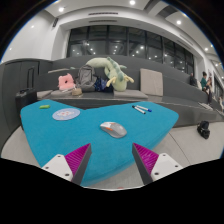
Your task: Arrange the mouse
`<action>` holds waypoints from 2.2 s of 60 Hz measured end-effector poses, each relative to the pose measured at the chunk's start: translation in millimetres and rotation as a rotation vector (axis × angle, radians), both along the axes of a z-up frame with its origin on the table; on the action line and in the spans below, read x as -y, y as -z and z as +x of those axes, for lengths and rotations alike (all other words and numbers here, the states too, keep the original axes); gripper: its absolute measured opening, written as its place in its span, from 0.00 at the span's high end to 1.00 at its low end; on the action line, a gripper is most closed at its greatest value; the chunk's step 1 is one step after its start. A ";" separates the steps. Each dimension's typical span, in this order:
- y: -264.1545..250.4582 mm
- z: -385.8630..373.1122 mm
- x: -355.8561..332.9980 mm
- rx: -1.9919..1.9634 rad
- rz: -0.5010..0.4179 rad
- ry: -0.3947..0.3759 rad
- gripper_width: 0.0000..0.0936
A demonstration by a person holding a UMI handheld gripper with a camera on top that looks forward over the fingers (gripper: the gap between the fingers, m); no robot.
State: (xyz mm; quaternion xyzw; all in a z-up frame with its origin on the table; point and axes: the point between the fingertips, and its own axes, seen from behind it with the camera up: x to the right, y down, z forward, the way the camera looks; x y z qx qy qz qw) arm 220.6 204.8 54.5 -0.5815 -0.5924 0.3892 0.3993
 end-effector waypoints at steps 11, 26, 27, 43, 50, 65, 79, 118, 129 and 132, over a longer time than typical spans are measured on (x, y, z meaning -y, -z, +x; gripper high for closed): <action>11.9 -30.9 -7.6 0.007 0.005 -0.013 0.10; 41.8 -93.4 -11.6 0.042 0.025 -0.020 0.10; 43.8 -97.3 -12.0 0.047 0.030 -0.018 0.10; 68.2 -155.1 -22.0 0.087 0.054 0.002 0.10; 72.1 -172.8 -23.3 0.105 0.037 0.003 0.10; 75.1 -205.4 -28.2 0.131 0.019 0.020 0.09; 80.7 -234.7 -38.2 0.187 -0.025 0.054 0.09; -20.1 -236.7 34.5 0.128 -0.083 -0.071 0.63; -80.8 -266.2 141.1 0.092 -0.141 -0.166 0.63; -82.7 -278.3 171.9 0.093 -0.147 -0.180 0.63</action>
